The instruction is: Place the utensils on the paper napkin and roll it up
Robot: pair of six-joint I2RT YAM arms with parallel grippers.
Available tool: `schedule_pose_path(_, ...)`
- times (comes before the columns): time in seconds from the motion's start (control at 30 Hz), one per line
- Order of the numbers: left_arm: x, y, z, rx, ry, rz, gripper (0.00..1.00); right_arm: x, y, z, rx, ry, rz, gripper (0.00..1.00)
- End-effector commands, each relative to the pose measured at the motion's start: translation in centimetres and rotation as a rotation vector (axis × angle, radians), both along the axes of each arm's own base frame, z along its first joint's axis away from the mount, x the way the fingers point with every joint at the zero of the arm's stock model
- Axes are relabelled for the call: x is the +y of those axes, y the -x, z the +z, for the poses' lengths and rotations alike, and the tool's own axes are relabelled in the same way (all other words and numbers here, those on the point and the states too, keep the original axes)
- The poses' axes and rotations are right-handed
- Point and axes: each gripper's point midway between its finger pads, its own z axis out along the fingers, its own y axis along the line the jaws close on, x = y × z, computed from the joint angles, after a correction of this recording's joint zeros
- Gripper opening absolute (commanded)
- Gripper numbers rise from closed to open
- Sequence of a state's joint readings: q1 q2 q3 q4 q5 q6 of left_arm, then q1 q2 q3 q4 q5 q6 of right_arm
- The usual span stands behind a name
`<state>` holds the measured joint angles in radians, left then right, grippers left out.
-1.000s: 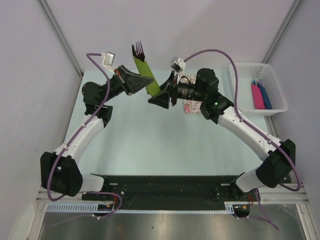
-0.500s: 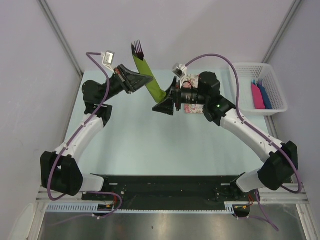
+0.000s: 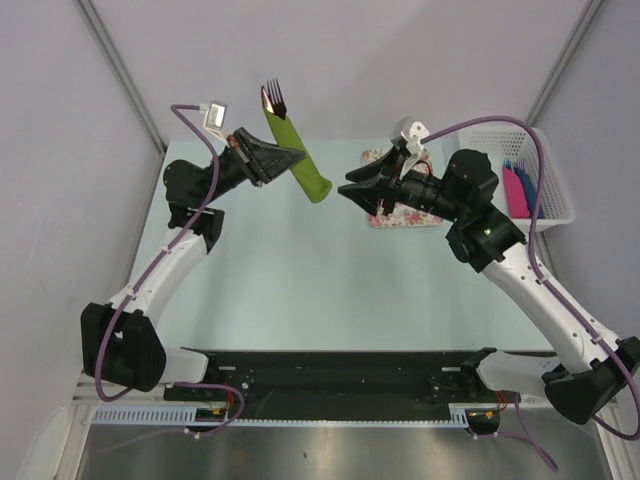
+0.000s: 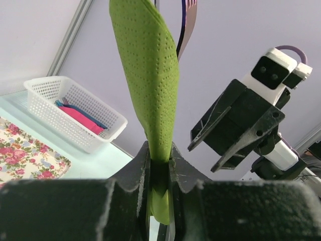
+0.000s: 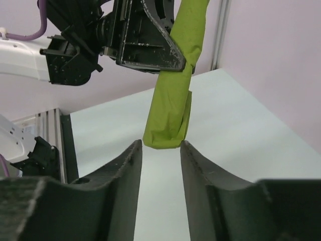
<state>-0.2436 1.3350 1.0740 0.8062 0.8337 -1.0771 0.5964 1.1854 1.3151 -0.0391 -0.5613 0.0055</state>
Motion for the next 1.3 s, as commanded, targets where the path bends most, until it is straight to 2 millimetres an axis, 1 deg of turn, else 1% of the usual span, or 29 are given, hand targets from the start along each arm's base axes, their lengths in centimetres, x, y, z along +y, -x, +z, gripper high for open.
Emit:
schedule_pose_path(0.0, 0.2, 2.2, 3.3, -0.157, 0.033, -0.004, 0.00, -0.1, -1.8, 1.0, 0.129, -0.078, -0.027, 0.35)
schedule_pose_path(0.03, 0.1, 2.5, 3.4, -0.165, 0.030, -0.011, 0.00, 0.0, -2.0, 1.2, 0.174, -0.102, -0.015, 0.33)
schedule_pose_path(0.1, -0.1, 2.8, 3.4, -0.177, 0.027, -0.023, 0.00, 0.5, -2.1, 0.6, 0.299, -0.130, 0.029, 0.29)
schedule_pose_path(0.13, -0.2, 2.9, 3.4, -0.182, 0.025, -0.027, 0.00, 0.5, -2.3, 1.3, 0.294, -0.153, 0.038, 0.29)
schedule_pose_path(0.23, -0.3, 3.1, 3.3, -0.187, 0.020, -0.033, 0.00, 0.9, -2.4, 1.2, 0.353, -0.177, 0.072, 0.29)
schedule_pose_path(0.27, -0.4, 3.2, 3.4, -0.188, 0.020, -0.036, 0.00, 1.1, -2.6, 0.8, 0.376, -0.178, 0.078, 0.29)
schedule_pose_path(0.33, -0.4, 3.2, 3.3, -0.191, 0.017, -0.037, 0.00, 1.3, -2.2, 0.9, 0.410, -0.188, 0.121, 0.29)
schedule_pose_path(0.47, -0.4, 3.1, 3.3, -0.192, 0.014, -0.035, 0.00, 1.4, -1.8, 0.7, 0.419, -0.183, 0.144, 0.31)
schedule_pose_path(0.63, -0.5, 2.9, 3.0, -0.185, 0.009, -0.033, 0.00, 1.2, -1.2, 1.4, 0.425, -0.196, 0.164, 0.33)
schedule_pose_path(0.87, -0.8, 3.0, 3.3, -0.194, 0.011, -0.047, 0.00, 1.7, -2.0, 0.0, 0.467, -0.172, 0.164, 0.33)
schedule_pose_path(1.03, -0.9, 3.0, 3.3, -0.194, 0.010, -0.050, 0.00, 2.0, -2.2, -0.8, 0.494, -0.157, 0.174, 0.32)
schedule_pose_path(1.1, -0.9, 3.0, 3.5, -0.197, 0.012, -0.050, 0.00, 2.0, -2.2, -1.4, 0.507, -0.143, 0.173, 0.30)
schedule_pose_path(1.2, -0.9, 3.0, 3.5, -0.195, 0.013, -0.049, 0.00, 2.0, -2.1, -1.7, 0.511, -0.135, 0.179, 0.18)
schedule_pose_path(1.23, -0.9, 3.0, 3.5, -0.197, 0.013, -0.050, 0.00, 1.9, -2.1, -1.7, 0.510, -0.136, 0.179, 0.08)
schedule_pose_path(1.27, -0.9, 3.0, 3.5, -0.194, 0.014, -0.050, 0.00, 1.9, -2.1, -1.9, 0.510, -0.137, 0.179, 0.03)
